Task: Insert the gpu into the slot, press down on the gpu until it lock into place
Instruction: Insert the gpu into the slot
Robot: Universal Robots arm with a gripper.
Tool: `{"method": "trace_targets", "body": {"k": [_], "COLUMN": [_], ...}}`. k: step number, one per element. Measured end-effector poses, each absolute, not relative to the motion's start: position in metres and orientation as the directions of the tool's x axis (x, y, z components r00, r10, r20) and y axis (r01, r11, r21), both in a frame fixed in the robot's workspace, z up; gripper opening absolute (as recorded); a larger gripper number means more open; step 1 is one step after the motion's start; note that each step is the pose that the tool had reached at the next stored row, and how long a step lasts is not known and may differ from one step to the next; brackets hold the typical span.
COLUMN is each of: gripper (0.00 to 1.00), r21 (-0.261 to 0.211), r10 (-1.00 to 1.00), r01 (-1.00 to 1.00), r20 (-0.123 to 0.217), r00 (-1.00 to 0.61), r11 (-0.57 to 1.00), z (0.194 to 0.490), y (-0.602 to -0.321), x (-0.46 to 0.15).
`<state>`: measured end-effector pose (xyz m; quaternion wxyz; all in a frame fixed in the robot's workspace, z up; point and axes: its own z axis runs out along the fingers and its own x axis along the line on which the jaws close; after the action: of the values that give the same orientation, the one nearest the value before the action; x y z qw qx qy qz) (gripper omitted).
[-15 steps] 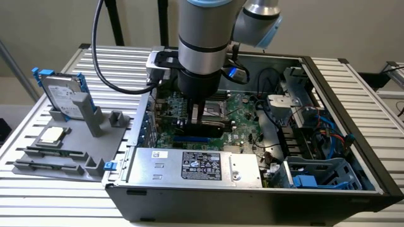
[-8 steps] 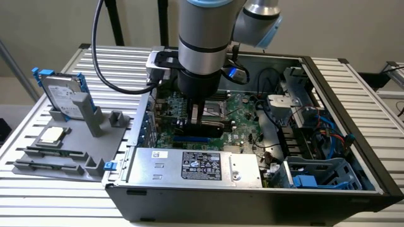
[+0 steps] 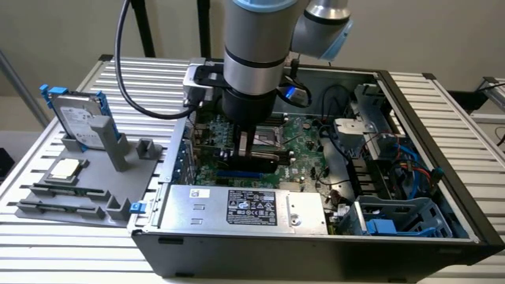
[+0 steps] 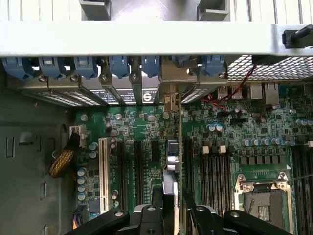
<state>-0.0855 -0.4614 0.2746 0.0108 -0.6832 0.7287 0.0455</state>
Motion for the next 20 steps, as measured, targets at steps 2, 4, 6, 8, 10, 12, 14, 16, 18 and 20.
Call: {"method": "trace_targets", "body": {"k": [2, 4, 6, 8, 10, 12, 14, 16, 18, 20], "gripper": [0.26, 0.26, 0.26, 0.26, 0.26, 0.26, 0.26, 0.26, 0.26, 0.26], "r21": [0.051, 0.051, 0.051, 0.051, 0.051, 0.051, 0.051, 0.051, 0.051, 0.051], "r10": [-0.995, -0.995, -0.996, -0.996, -0.996, -0.996, -0.996, -0.996, -0.996, -0.996], "r01": [-0.997, -0.997, -0.998, -0.998, -0.998, -0.998, -0.998, -0.998, -0.998, -0.998], "r20": [-0.078, -0.078, -0.078, -0.078, -0.078, -0.078, -0.078, -0.078, -0.078, -0.078], "r00": [-0.064, -0.058, -0.048, -0.040, -0.039, -0.038, -0.038, -0.038, -0.038, -0.038], "r11": [0.060, 0.054, 0.044, 0.036, 0.035, 0.034, 0.034, 0.034, 0.034, 0.034], "z": [0.2742, 0.2741, 0.2740, 0.2739, 0.2739, 0.2737, 0.2734, 0.2728, 0.2721, 0.2712], "y": [-0.4613, -0.4614, -0.4614, -0.4614, -0.4614, -0.4613, -0.4614, -0.4613, -0.4613, -0.4614], "x": [-0.0852, -0.0848, -0.0845, -0.0843, -0.0840, -0.0839, -0.0839, -0.0839, -0.0839, -0.0839]}}
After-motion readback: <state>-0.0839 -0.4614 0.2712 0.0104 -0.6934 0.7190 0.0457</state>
